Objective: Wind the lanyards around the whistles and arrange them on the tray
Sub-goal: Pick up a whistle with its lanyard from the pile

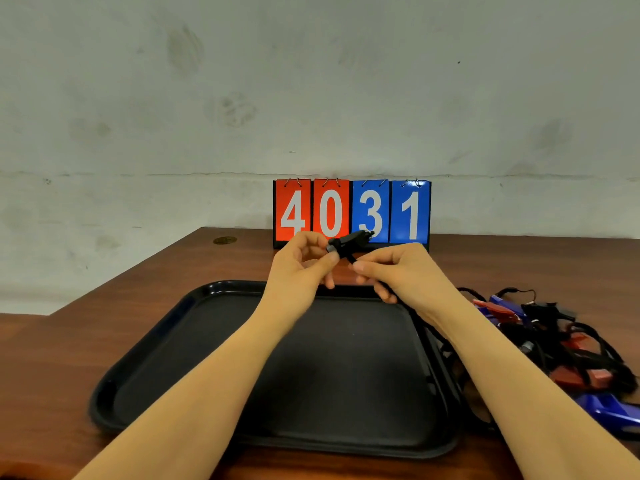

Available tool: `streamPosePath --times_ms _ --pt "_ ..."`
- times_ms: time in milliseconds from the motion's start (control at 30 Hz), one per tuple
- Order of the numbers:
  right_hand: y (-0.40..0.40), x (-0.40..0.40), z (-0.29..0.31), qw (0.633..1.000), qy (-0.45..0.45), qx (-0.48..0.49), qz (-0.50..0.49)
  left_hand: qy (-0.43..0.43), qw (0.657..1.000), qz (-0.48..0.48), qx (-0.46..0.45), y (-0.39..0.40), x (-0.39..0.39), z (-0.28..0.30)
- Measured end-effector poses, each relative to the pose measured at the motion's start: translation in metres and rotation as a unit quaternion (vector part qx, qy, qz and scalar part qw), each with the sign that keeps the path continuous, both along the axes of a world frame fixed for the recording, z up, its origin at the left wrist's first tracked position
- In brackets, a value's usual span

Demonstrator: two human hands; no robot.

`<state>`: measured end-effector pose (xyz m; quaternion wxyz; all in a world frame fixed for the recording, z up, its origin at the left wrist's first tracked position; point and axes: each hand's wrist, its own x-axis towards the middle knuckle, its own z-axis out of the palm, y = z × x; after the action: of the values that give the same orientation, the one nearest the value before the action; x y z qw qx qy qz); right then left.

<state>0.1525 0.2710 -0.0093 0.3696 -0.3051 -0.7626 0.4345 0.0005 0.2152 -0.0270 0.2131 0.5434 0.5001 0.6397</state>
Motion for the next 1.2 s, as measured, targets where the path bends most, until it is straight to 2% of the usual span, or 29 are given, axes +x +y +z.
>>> streamPosePath --times_ms 167,333,500,600,700,800,1000,1200 --pt "-0.013 -0.005 0.008 0.995 -0.052 0.086 0.015 0.035 0.994 0.1 0.004 0.004 -0.004 0.004" --pt "-0.015 -0.011 0.016 0.981 -0.048 0.183 -0.031 0.104 0.985 0.136 -0.006 0.01 -0.008 0.018" --pt "-0.005 -0.02 0.027 0.93 -0.078 0.342 -0.108 0.189 0.976 0.108 -0.025 0.012 -0.014 0.03" --pt "0.002 -0.023 0.03 0.906 -0.058 0.405 -0.112 0.227 0.971 0.072 -0.018 0.012 -0.017 0.04" --pt "0.005 -0.025 0.031 0.914 -0.051 0.388 -0.109 0.294 0.955 0.039 -0.024 0.012 -0.023 0.046" --pt "0.006 -0.028 0.029 0.935 -0.023 0.335 -0.114 0.323 0.946 0.021 -0.026 0.01 -0.028 0.043" --pt "0.011 -0.025 0.023 0.985 0.065 0.135 -0.083 0.331 0.943 -0.01 -0.033 0.004 -0.034 0.032" --pt "0.005 -0.017 0.02 0.99 0.102 0.074 -0.057 0.305 0.951 -0.054 -0.024 -0.005 -0.032 0.028"
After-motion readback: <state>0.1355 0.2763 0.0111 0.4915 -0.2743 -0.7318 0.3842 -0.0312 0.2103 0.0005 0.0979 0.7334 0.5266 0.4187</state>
